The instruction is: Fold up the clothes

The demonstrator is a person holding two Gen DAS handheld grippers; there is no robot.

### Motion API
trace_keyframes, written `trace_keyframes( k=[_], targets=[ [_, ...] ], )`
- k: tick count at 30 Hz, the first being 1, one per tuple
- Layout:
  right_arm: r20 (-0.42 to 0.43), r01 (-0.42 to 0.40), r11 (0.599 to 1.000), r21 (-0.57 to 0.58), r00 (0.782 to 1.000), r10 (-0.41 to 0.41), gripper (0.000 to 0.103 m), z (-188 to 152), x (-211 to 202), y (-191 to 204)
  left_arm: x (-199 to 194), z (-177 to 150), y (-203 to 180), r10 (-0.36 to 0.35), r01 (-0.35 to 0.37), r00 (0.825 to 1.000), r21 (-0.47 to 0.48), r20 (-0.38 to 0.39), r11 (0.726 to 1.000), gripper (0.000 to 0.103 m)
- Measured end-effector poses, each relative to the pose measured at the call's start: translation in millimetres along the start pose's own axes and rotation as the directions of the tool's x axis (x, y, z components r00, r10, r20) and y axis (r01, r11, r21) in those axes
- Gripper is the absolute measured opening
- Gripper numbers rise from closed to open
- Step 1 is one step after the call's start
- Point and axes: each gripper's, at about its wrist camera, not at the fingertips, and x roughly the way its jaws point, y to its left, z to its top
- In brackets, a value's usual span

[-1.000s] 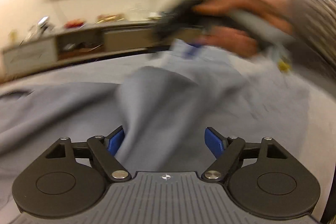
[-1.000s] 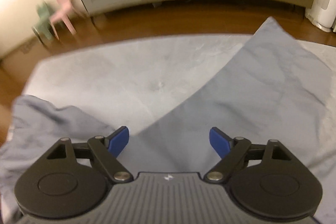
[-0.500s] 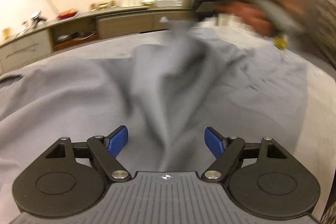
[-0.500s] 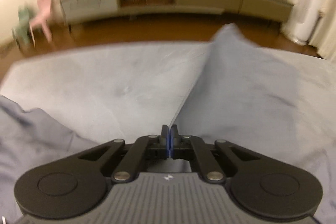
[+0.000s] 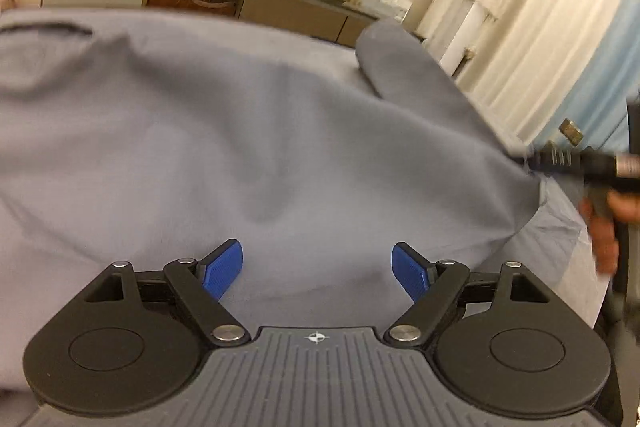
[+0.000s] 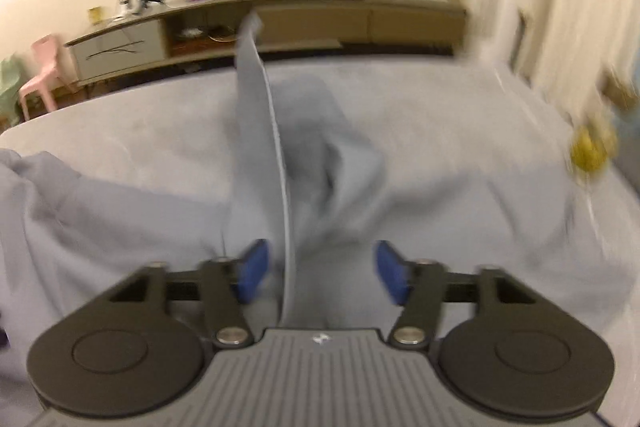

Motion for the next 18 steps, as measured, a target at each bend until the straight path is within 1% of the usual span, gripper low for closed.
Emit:
trace_keyframes(
  k=[1, 3, 4, 6, 7, 8, 9, 10, 11, 12, 13, 14, 16, 17, 18],
  targets=[
    [0.010, 0.011, 0.999, -0.040, 1.000, -0.011, 0.069, 9.5, 5.7, 9.2, 1.4, -0.5, 0.8, 0.005, -0.004, 1.000, 0.003, -0.004, 1.000, 0.083],
    [0.004, 0.030, 0.992, -0.119, 1.000, -0.030, 0.069, 31.4, 24.9, 30.6, 4.9, -0.1, 1.4, 0.008, -0.008, 1.000, 0.007, -0.019, 1.000, 0.083],
    [-0.024, 0.034, 0.990, -0.139, 0.999, -0.038, 0.069, 41.0, 40.5, 37.8, 6.8, 1.0, 1.3, 0.008, -0.008, 1.000, 0.009, -0.027, 1.000, 0.083],
    [-0.080, 0.040, 0.983, -0.180, 0.995, -0.055, 0.060, 60.2, 71.7, 52.2, 9.6, 3.7, 1.3, 0.007, -0.006, 0.999, 0.010, -0.045, 1.000, 0.083],
    [-0.107, 0.042, 0.979, -0.200, 0.992, -0.065, 0.029, 69.8, 87.2, 59.4, 10.2, 4.8, 1.4, 0.005, -0.004, 0.999, 0.011, -0.051, 1.000, 0.083],
    [-0.134, 0.043, 0.975, -0.216, 0.988, -0.073, 0.003, 79.3, 101.8, 65.8, 9.9, 5.7, 2.0, 0.002, -0.001, 0.999, 0.008, -0.053, 1.000, 0.083],
    [-0.155, 0.033, 0.980, -0.198, 0.986, -0.065, 0.001, 87.8, 106.2, 65.9, 9.5, 6.6, 3.5, 0.000, 0.000, 0.999, 0.001, -0.054, 1.000, 0.083],
    [-0.116, 0.028, 0.987, -0.157, 0.992, -0.046, 0.001, 99.6, 96.3, 59.7, 8.6, 7.6, 5.9, -0.003, 0.002, 0.999, -0.009, -0.055, 1.000, 0.083],
    [-0.038, 0.008, 0.996, -0.090, 0.999, -0.011, 0.001, 113.2, 67.1, 46.0, 7.7, 9.5, 9.0, -0.008, 0.007, 0.998, -0.021, -0.057, 1.000, 0.083],
    [0.044, -0.017, 1.000, -0.021, 0.999, 0.018, 0.001, 125.6, 36.7, 31.2, 7.5, 11.9, 11.9, -0.016, 0.014, 0.998, -0.034, -0.061, 0.999, 0.083],
    [0.136, -0.048, 0.996, 0.069, 0.990, 0.039, 0.001, 129.0, -2.6, 7.5, 7.5, 14.2, 13.2, -0.022, 0.019, 0.998, -0.042, -0.061, 0.999, 0.083],
    [0.224, -0.085, 0.985, 0.153, 0.973, 0.050, 0.001, 130.9, -40.5, -16.3, 7.5, 16.5, 12.8, -0.025, 0.023, 0.998, -0.044, -0.056, 0.999, 0.083],
    [0.297, -0.140, 0.947, 0.289, 0.953, 0.051, 0.001, 108.6, -90.8, -66.7, 11.4, 18.9, 7.2, -0.019, 0.017, 0.998, -0.029, -0.061, 0.999, 0.083],
    [0.292, -0.127, 0.928, 0.350, 0.956, 0.021, 0.002, 89.0, -103.8, -91.1, 14.1, 19.8, 3.5, -0.013, 0.012, 0.998, -0.017, -0.066, 1.000, 0.083],
    [0.258, -0.099, 0.919, 0.383, 0.966, -0.004, 0.002, 68.8, -105.4, -109.2, 16.7, 20.6, -0.2, -0.008, 0.008, 0.997, -0.005, -0.071, 1.000, 0.083]
  ],
)
